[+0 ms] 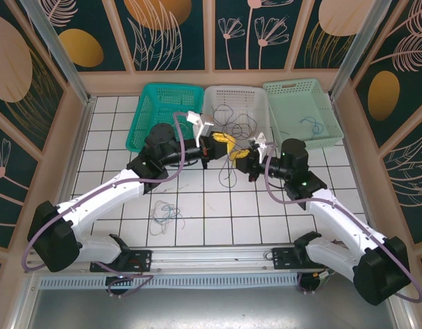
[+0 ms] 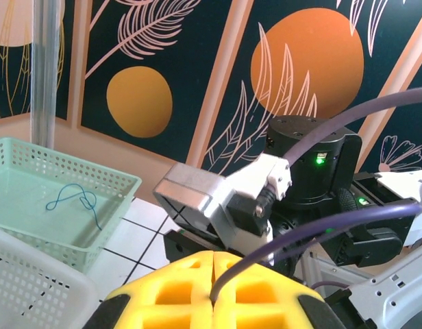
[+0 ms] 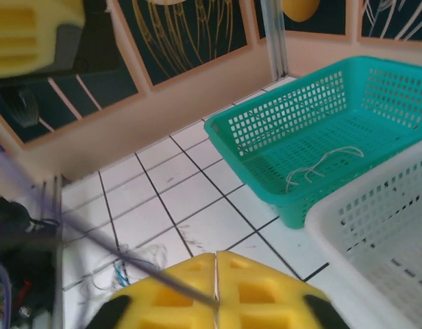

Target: Untangle the cables

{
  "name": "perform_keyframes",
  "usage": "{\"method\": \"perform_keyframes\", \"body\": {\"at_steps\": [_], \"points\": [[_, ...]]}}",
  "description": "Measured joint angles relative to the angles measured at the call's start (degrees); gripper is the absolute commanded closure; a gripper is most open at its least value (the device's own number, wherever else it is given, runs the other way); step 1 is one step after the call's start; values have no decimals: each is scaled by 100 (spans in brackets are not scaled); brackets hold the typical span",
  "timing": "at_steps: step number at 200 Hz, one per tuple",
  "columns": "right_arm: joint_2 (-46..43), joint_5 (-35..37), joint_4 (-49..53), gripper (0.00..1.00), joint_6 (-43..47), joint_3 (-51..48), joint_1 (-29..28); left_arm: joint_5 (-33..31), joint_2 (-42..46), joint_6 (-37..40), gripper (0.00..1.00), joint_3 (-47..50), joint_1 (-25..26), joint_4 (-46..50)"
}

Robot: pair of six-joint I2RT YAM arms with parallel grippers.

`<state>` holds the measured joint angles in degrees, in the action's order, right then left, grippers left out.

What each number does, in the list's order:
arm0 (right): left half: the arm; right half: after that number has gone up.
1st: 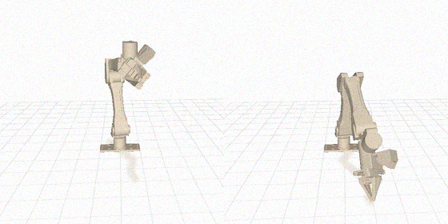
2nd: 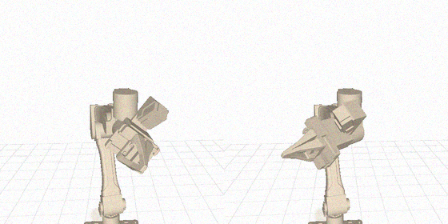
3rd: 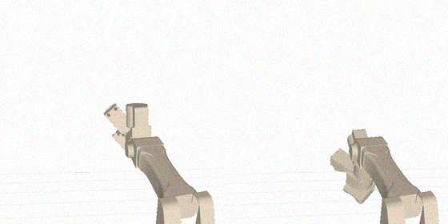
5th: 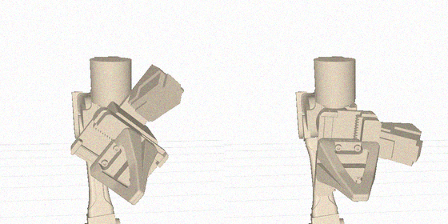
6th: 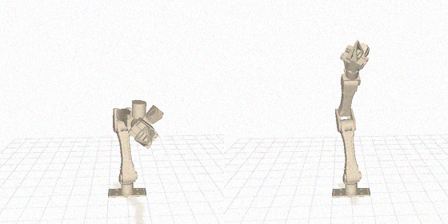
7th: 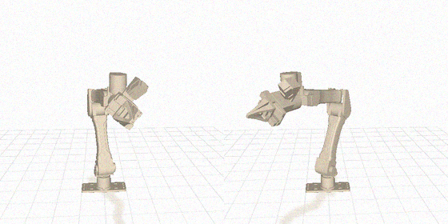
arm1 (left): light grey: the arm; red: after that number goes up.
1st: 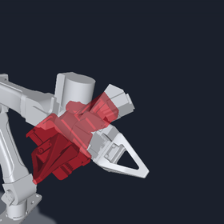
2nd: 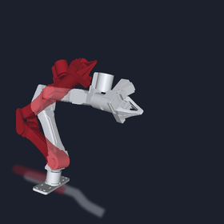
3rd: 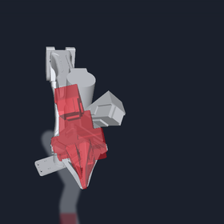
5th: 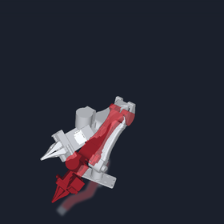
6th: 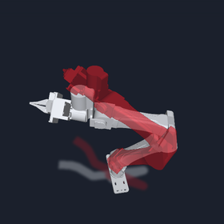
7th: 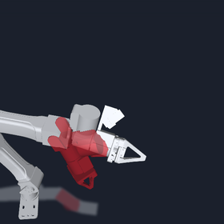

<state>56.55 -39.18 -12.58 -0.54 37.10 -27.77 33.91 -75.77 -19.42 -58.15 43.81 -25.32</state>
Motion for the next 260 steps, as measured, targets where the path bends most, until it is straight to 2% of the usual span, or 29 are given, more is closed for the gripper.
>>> {"method": "perform_keyframes", "body": {"at_steps": [24,44,75,100,148,204,229,260], "points": [[-249,411,284,100,17,4,-90,-205,33,57,100,2,0,105],[-302,1021,861,100,15,101,-164,-708,68,328,100,-48,0,621],[-129,2262,1880,100,-81,286,-155,-2275,20,931,100,-444,-7,1770],[74,2949,2452,100,-260,297,-13,-3565,-166,1338,100,-927,-101,2391],[306,3604,2981,100,-599,297,649,-4918,-433,1867,100,-1530,-385,2868],[675,3650,2990,100,-1062,393,1537,-5545,-1335,2146,100,-2409,-756,3154],[1198,3346,2767,100,-1366,719,1617,-5552,-2175,2159,100,-3117,-905,3451],[2050,2739,2367,100,-1827,1493,1655,-5383,-3484,2155,100,-4555,-975,4063]]}}
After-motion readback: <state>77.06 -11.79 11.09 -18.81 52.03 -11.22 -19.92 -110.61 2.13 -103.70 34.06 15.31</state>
